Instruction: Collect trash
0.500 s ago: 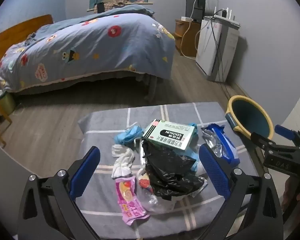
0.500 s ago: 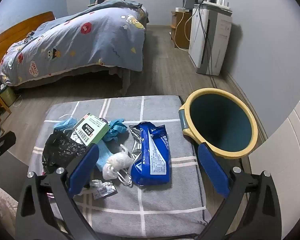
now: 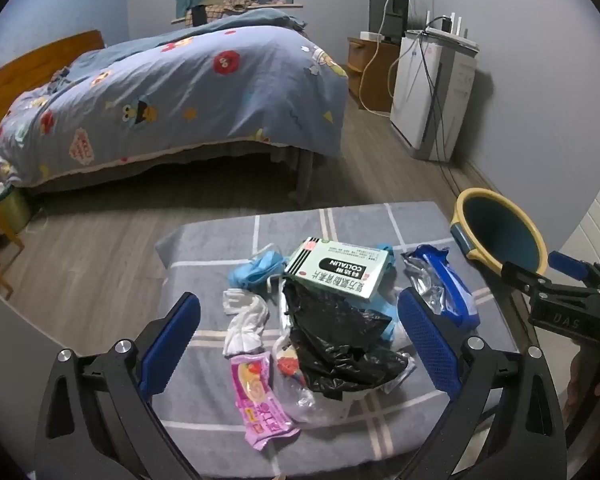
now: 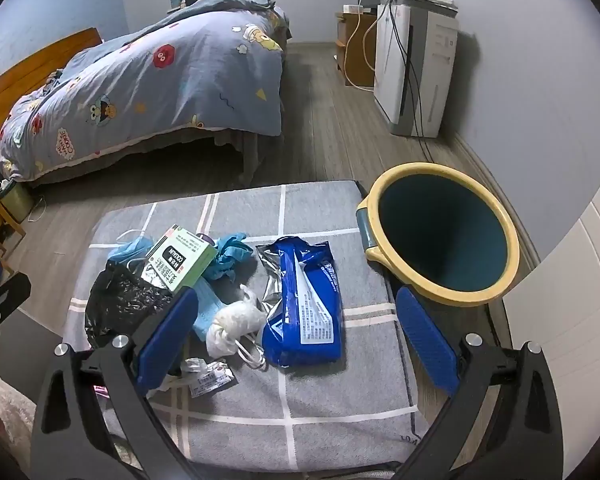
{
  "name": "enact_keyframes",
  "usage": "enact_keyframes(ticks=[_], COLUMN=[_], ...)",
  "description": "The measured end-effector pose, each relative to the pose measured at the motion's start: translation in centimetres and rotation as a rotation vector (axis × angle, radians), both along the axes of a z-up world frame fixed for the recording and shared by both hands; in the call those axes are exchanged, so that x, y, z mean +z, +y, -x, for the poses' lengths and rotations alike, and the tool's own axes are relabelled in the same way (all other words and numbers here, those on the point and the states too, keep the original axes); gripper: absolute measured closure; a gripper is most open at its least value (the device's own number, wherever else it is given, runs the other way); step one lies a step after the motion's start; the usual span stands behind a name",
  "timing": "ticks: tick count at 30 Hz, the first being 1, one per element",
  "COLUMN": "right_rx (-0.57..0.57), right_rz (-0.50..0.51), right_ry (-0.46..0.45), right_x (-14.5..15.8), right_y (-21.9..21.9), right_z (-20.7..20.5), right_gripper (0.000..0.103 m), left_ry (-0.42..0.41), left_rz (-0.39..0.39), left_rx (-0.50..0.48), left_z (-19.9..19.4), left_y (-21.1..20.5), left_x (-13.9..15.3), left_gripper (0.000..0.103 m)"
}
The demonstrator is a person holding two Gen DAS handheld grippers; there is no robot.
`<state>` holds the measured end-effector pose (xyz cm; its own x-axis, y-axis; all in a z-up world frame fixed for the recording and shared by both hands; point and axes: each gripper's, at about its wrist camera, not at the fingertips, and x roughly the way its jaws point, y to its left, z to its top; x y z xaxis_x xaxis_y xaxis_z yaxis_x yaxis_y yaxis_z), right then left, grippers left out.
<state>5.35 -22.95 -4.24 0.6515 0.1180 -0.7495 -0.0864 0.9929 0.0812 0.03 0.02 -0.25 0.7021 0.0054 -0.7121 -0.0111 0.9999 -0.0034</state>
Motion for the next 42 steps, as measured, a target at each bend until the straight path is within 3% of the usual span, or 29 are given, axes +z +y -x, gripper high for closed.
enact_keyframes(ticks=[42], right_rx=[-0.005], right_rz=[-0.023], right_ry=[0.033], right_x=[-0.50], right_y=[-0.07], right_z=[0.05], right_gripper=[0.005], left_ry=[0.007], left_rz=[-0.004], left_rx=[0.000], left_z=[-0.06], left_y=[-0.26], left_x=[-0.27], left_gripper=[0.005])
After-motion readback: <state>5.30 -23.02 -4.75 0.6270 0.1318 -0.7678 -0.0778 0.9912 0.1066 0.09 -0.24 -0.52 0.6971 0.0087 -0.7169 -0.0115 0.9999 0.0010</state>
